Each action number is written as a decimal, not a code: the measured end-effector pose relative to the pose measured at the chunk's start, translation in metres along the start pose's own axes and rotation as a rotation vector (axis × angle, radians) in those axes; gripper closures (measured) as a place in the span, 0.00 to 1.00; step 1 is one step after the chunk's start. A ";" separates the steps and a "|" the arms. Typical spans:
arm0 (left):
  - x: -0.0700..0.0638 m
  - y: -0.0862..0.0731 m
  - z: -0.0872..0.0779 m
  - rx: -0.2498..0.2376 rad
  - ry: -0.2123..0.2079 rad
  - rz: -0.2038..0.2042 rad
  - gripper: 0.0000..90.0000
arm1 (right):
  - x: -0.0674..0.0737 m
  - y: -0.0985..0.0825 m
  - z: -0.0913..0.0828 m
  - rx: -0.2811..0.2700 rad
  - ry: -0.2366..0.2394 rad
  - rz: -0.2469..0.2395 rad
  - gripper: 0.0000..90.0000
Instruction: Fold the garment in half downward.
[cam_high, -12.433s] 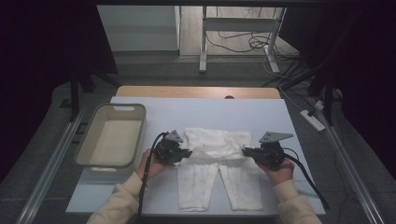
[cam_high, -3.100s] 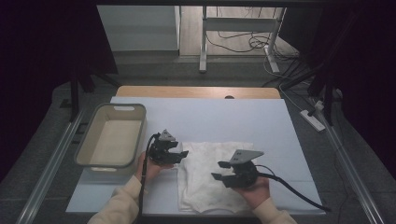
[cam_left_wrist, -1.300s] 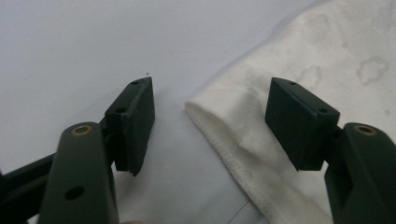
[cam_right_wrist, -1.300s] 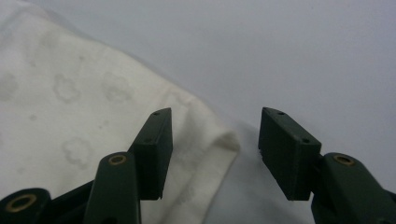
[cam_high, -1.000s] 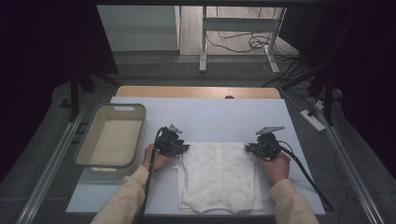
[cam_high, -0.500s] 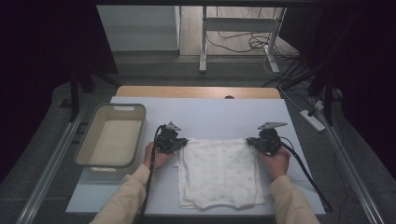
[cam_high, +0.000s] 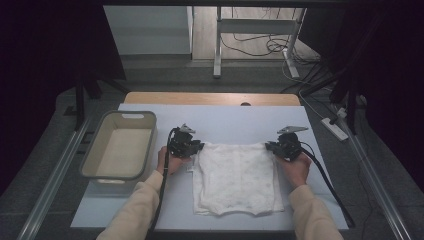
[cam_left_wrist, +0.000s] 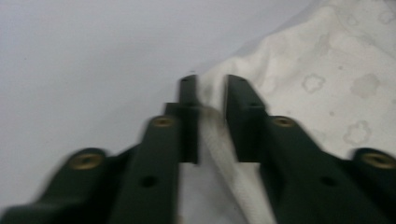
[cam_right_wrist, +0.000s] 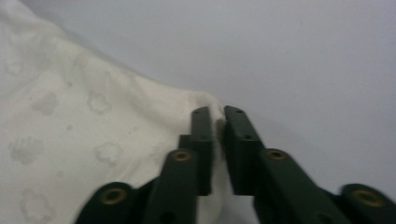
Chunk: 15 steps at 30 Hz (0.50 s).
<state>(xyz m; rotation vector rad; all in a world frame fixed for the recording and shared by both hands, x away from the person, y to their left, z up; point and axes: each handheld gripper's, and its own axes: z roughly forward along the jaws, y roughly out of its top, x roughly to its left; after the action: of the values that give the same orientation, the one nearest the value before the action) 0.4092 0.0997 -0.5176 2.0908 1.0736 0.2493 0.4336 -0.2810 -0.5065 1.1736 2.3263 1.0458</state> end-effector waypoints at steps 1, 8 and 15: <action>-0.002 0.001 -0.002 -0.004 0.010 0.007 0.61 | 0.001 0.001 -0.005 -0.020 -0.017 0.010 0.67; -0.011 0.006 -0.015 -0.034 0.008 0.008 0.43 | 0.015 0.002 -0.030 -0.100 -0.008 -0.020 0.47; -0.018 0.006 -0.034 -0.032 -0.045 0.018 0.37 | 0.046 -0.006 -0.053 -0.130 0.130 -0.079 0.39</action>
<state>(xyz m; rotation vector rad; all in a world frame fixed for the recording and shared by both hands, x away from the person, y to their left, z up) 0.3852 0.1018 -0.4869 2.0687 1.0183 0.2260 0.3719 -0.2709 -0.4736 0.9840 2.3404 1.2577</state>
